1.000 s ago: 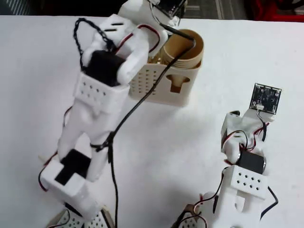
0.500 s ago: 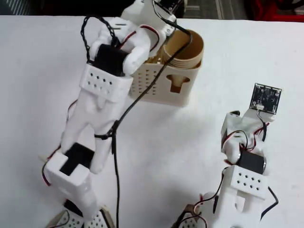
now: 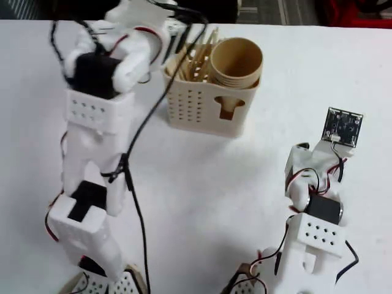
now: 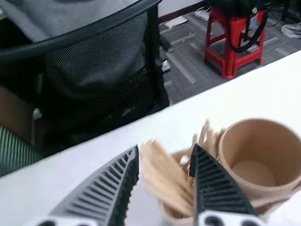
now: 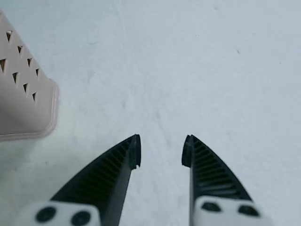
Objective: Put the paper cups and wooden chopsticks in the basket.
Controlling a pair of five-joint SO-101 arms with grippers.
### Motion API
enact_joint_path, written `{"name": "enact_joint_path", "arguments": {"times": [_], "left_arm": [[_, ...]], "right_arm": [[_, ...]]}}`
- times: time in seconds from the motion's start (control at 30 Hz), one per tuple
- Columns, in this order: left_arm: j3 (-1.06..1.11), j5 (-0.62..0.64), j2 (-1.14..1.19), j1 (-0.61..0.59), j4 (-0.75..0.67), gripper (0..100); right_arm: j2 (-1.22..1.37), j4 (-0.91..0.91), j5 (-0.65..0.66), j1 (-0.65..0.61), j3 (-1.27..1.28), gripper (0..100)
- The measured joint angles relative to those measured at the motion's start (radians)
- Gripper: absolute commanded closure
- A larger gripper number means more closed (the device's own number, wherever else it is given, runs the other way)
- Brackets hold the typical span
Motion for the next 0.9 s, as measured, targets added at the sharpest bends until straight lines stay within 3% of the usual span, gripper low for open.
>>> {"name": "enact_joint_path", "arguments": {"times": [0.2,0.4,0.6,0.9], "left_arm": [[-0.097,0.0,0.0,-0.117,0.269,81],[-0.032,0.008,-0.002,-0.295,0.307,81],[0.233,0.008,-0.048,-0.402,0.308,81],[0.802,0.008,-0.407,-0.52,0.308,81]], "right_arm": [[0.0,0.0,0.0,0.0,0.0,84.0],[0.0,0.0,0.0,0.0,0.0,84.0],[0.0,0.0,0.0,0.0,0.0,84.0],[-0.003,0.0,0.0,-0.032,0.017,83.9]]}}
